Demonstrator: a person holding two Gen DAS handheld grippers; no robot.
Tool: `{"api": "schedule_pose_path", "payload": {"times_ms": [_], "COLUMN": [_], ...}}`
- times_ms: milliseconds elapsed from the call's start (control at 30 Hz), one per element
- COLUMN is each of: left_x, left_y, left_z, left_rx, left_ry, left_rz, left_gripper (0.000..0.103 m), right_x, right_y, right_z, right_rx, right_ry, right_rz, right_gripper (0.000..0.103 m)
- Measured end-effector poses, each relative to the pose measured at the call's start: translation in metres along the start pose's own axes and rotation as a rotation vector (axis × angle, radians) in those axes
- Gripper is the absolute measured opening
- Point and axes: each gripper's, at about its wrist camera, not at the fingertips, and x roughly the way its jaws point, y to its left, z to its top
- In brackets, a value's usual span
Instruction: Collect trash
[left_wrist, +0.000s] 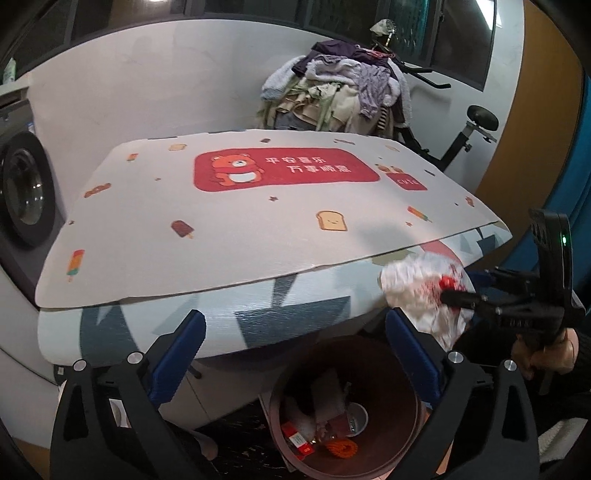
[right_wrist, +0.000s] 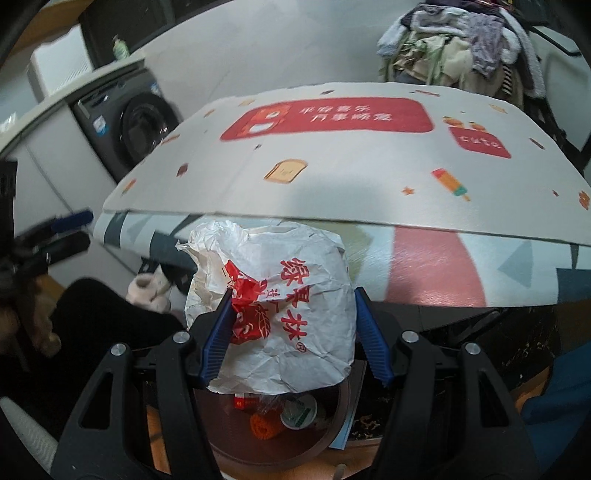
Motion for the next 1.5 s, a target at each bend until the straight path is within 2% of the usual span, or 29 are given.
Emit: {"api": "schedule_pose_path", "payload": {"times_ms": [600,667,733,800,900,1167,1300,1500], "left_x": [0.000,0.000,0.000,0.000,0.000,-0.005,-0.014,-0.039], "left_y": [0.007,0.008,0.007,0.007,0.006,0.000,-0.006,-0.018], "left_z": [-0.003,-0.004,-0.004,-0.004,-0.005,0.002,0.015,0.048], "left_rx": [-0.017,-0.016,-0.015,-0.013,-0.005,0.026,0.054,0.079], "left_ry": [0.006,0.007,0.007,0.006,-0.003,-0.027,-0.067,-0.173], "left_rz": [0.016,0.017,0.017,0.018,0.020,0.046,0.042,0.053], "left_gripper": [0.096,0.096,0.096,0.096,0.096,0.097,0.097,0.097], "right_x": [0.029,0.030,0.031,0.030,0.027,0.006,-0.014,-0.056], "right_y": [0.033,0.034,0.033,0.031,0.026,0.007,0.001,-0.004], "right_z": [-0.016,-0.017,-0.016,-0.015,-0.013,0.001,0.019,0.056], "right_rx": [-0.154,-0.157,-0.153,-0.143,-0.118,-0.036,-0.013,-0.001], "right_ry": [0.149,0.153,0.154,0.147,0.129,0.048,-0.014,-0.133], "right_rz": [0.019,0.017,0.002,-0.013,-0.038,-0.092,-0.121,-0.183], "right_gripper": [0.067,0.072,0.086,0.093,0.097,0.097,0.097,0.097]}}
